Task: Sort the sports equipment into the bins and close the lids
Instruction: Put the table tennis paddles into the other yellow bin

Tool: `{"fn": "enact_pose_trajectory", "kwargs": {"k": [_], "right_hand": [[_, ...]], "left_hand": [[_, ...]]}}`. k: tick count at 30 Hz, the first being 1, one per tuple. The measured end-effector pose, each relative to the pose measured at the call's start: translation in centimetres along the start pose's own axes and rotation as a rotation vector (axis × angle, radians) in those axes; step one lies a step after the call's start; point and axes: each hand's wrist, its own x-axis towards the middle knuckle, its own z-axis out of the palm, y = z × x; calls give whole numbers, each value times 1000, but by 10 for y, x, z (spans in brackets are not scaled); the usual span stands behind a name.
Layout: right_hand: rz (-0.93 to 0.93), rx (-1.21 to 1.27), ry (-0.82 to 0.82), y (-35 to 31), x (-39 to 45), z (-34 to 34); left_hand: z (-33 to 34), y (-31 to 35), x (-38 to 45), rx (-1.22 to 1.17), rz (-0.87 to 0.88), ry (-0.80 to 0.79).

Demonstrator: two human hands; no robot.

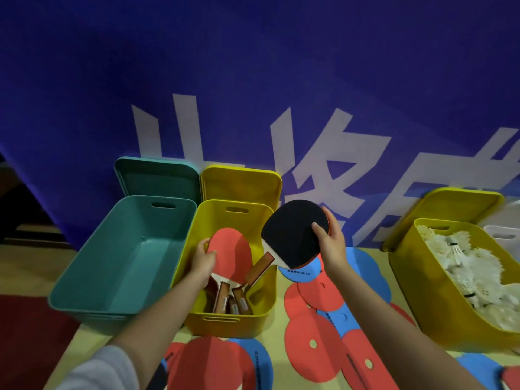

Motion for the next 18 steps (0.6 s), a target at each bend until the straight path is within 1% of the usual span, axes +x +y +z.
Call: {"fn": "enact_pose_trajectory", "kwargs": {"k": [4, 6, 11, 15, 18], "right_hand": [[-13, -87, -75, 4, 6, 9], [-4, -140, -114, 8, 10, 16], [-15, -269, -204, 24, 21, 41], [-47, -399, -281, 35, 20, 57], [-62, -484, -320, 40, 14, 66]], "left_hand": [[5, -15, 14, 56, -17, -9], [5, -22, 19, 128, -19, -10], [6, -35, 25, 429, -79, 38], [7, -35, 23, 699, -86, 5], [8, -34, 18, 833, -92, -24]]}}
